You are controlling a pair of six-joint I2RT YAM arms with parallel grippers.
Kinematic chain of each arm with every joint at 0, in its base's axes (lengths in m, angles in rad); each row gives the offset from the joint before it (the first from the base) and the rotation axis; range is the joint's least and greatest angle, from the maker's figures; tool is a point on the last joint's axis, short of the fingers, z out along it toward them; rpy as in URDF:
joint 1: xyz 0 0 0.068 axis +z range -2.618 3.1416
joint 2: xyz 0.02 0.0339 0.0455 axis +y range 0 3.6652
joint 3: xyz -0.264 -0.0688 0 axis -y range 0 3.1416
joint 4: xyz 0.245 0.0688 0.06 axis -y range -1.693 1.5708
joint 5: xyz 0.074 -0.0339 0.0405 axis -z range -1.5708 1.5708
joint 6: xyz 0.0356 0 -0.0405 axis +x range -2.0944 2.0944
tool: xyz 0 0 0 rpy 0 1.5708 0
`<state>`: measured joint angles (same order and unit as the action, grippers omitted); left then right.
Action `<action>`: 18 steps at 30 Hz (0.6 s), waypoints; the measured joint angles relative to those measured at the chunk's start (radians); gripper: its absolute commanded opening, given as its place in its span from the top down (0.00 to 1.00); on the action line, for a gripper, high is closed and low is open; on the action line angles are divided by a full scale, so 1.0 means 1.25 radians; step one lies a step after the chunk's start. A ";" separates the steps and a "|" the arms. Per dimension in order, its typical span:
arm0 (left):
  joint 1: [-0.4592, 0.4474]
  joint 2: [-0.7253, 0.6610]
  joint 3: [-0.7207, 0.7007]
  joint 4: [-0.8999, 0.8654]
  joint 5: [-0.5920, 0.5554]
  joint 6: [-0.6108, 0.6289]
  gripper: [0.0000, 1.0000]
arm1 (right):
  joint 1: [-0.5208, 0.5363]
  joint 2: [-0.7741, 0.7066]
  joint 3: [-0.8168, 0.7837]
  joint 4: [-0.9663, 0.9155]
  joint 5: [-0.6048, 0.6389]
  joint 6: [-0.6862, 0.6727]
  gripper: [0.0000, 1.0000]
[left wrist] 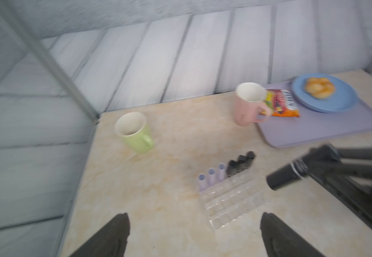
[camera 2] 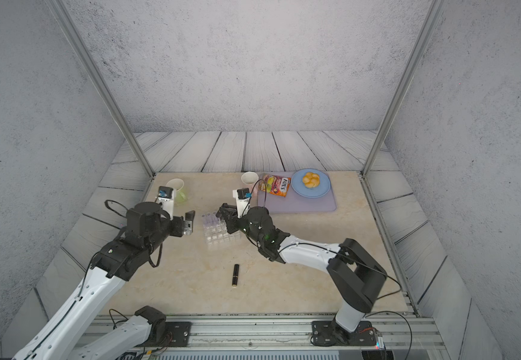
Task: Arrange the lipsticks in the organizer
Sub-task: Place the lipstick in the storage box.
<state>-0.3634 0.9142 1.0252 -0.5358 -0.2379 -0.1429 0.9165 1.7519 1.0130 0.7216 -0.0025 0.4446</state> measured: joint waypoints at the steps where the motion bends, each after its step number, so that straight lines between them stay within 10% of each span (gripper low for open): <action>1: 0.016 0.013 0.017 -0.016 -0.009 -0.013 0.02 | 0.007 0.041 0.003 0.017 0.005 -0.018 0.97; 18: 0.216 0.187 0.003 -0.047 0.200 -0.219 0.03 | 0.067 0.238 0.188 0.023 0.056 -0.183 0.99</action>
<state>-0.0937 1.1484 1.0290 -0.5945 0.0120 -0.4171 1.0008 2.0495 1.2476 0.7509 0.0669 0.2157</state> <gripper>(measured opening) 0.967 0.207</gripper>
